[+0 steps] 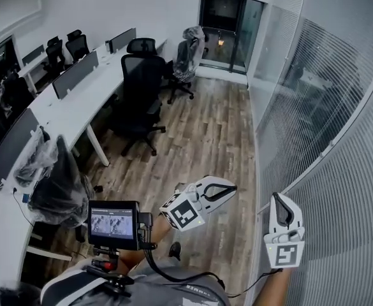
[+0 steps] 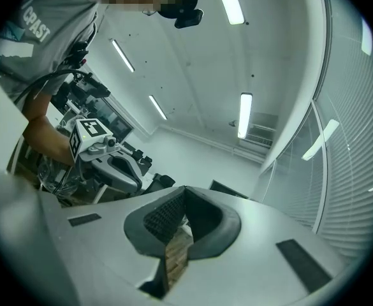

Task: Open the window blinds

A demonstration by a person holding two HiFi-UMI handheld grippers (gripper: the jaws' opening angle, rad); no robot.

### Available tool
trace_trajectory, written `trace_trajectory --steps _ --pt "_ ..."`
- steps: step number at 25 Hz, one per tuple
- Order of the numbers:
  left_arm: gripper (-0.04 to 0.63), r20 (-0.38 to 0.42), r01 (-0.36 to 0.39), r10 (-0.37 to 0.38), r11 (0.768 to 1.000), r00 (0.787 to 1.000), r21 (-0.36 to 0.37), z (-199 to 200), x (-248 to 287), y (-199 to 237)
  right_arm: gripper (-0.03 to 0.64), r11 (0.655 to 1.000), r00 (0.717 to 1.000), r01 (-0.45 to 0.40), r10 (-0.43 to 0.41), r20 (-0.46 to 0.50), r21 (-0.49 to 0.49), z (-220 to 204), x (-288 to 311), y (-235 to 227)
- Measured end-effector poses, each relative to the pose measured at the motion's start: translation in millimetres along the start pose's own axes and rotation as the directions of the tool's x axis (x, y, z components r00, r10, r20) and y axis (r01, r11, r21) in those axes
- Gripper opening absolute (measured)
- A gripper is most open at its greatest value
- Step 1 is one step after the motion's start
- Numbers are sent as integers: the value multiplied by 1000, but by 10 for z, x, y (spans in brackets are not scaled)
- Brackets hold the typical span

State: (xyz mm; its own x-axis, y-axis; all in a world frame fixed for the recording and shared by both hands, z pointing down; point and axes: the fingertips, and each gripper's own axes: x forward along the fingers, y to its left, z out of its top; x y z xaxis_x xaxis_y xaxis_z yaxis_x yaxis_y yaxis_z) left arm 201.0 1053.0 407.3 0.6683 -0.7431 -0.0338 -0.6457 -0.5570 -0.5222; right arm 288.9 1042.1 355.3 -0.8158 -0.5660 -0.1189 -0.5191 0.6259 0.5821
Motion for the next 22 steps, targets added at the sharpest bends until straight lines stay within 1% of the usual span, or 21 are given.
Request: trace_trajectory --steps 3,6,8,10,13,15,18,22 --pt "3 22 5 -6 1000 1000 11 -193 265 544 2 999 1000 -7 7 1 -36 -175 580 -276" --pt "3 19 6 -7 999 1000 32 -414 498 974 2 995 999 -18 14 -37 -100 -406 1047 -500" --pt "3 10 3 -3 999 1000 49 -582 700 1299 2 995 999 -6 2 -37 -102 -507 1344 -662" --pt "3 8 5 -5 999 1000 47 -733 918 1587 2 993 1000 -15 12 -24 -116 -588 1632 -792" --pt "3 5 15 -16 998 1000 67 -926 1217 1886 2 984 997 -52 41 -68 -170 -832 1995 -940" --pt "3 5 21 -21 996 1000 92 -1035 1430 2047 2 983 998 -56 48 -48 -172 -953 2214 -1060" --pt "3 12 32 -34 994 999 104 -1216 1801 2228 2 984 997 -73 73 -5 -161 -1183 2497 -1268" --pt "3 -14 33 -32 989 999 145 -1480 2374 2530 2 979 995 -102 100 -23 -177 -1667 2892 -1665"
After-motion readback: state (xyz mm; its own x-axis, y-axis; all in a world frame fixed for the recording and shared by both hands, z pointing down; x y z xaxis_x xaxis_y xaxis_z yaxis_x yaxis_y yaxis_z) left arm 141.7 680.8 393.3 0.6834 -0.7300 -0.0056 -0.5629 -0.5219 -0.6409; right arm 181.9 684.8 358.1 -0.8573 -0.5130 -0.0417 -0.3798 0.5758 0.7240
